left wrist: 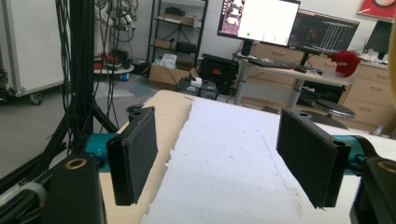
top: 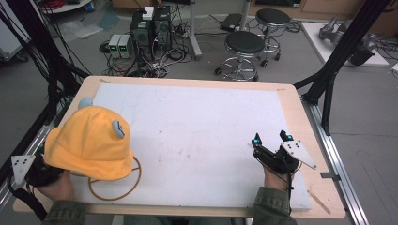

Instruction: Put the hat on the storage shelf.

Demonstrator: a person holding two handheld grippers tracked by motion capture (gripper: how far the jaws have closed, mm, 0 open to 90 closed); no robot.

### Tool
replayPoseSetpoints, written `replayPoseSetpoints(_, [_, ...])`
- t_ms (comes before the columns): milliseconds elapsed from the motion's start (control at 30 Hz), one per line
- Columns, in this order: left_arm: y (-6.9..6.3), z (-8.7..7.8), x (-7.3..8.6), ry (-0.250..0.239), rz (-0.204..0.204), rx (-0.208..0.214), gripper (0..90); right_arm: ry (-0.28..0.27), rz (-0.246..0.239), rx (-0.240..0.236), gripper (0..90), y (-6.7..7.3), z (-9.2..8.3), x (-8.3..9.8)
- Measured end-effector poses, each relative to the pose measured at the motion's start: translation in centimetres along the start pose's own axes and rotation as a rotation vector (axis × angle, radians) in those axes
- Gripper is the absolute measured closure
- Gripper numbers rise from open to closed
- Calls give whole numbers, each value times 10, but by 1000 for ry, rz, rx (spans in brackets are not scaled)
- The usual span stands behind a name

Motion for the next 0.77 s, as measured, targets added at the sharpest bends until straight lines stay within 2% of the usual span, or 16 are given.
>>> replayPoseSetpoints(767, [2, -1, 0, 0, -5, -4, 292, -8, 33, -4, 107, -1, -1, -1])
Point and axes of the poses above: each handheld gripper's, and its own axes: z roughly forward along the jaws, x roughly out of its underside, y roughly to its left, the point moved 1 cm from there along z, roughly forward along the jaws, and after that the axes turned 13 degrees about -y, right-handed, at the moved point
